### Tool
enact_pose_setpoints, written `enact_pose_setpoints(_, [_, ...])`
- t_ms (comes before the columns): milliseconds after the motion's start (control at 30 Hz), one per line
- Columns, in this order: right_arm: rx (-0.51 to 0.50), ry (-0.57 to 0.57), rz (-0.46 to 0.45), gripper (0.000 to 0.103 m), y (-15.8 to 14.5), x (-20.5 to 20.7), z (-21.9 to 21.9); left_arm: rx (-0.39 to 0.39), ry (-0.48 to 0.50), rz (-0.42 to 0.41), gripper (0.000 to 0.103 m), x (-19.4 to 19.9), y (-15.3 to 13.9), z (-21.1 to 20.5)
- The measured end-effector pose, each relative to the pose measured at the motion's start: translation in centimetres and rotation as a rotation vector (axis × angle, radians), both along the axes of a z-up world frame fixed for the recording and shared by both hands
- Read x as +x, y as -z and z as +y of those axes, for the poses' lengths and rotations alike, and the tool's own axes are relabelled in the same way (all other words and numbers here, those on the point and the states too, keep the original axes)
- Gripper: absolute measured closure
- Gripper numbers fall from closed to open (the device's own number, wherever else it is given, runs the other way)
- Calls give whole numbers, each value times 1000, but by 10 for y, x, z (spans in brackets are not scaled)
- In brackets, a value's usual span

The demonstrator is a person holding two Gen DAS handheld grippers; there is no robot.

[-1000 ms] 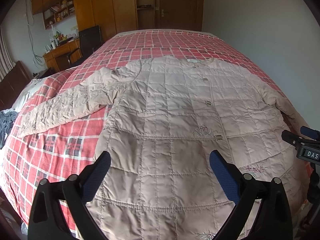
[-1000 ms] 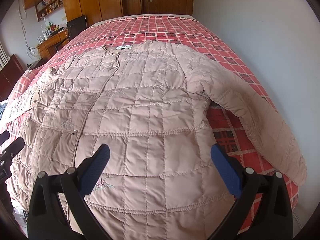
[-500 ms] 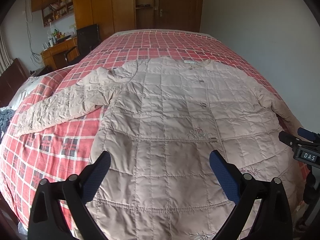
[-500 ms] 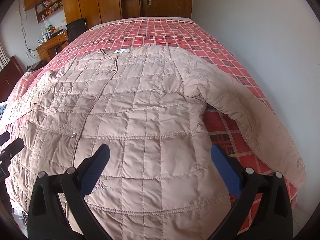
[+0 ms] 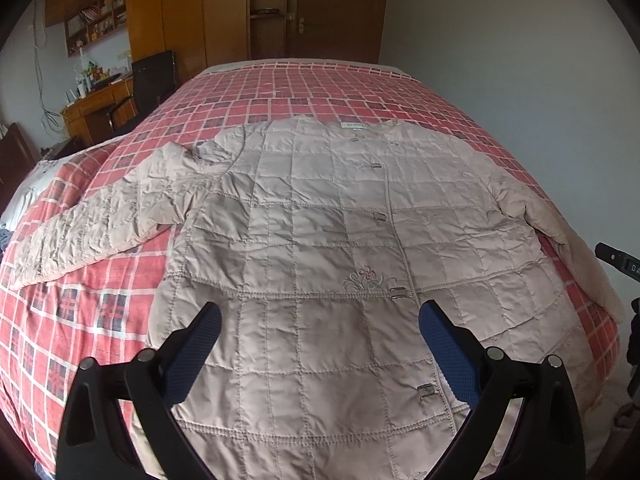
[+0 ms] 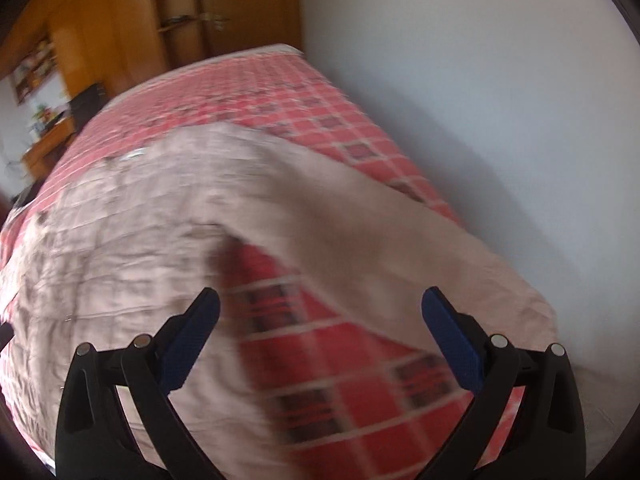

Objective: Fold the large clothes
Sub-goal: 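Grasp the jacket sleeve with the right tool and lift it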

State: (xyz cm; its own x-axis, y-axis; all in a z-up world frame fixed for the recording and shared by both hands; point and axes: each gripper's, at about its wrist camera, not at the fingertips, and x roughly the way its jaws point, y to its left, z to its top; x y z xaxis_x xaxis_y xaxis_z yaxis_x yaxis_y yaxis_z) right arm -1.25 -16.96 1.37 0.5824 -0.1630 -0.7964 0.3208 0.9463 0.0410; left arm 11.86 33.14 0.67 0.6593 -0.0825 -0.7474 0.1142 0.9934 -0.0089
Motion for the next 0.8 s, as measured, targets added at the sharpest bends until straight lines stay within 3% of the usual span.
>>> enact_pose_setpoints(200, [29, 220, 135, 3, 23, -22, -120, -11, 6, 12, 4, 3, 8, 0])
enact_pose_setpoints(500, [129, 363, 236, 4, 69, -55, -200, -6, 31, 15, 4, 3, 9, -7])
enact_pose_setpoints(533, [149, 359, 240, 9, 72, -55, -199, -5, 32, 13, 4, 3, 8, -8])
enact_pose_setpoints(633, [269, 326, 232, 39, 82, -54, -203, -2, 35, 8, 4, 2, 8, -8])
enact_pose_setpoints(667, [317, 323, 230, 45, 84, -54, -205, -4, 34, 9, 4, 2, 7, -9])
enact_pose_setpoints(700, [332, 322, 227, 49, 84, -52, -204, -6, 34, 11, 4, 2, 8, -8])
enact_pose_setpoints(800, [323, 303, 206, 77, 77, -51, -199, -6, 32, 16, 4, 2, 9, -8])
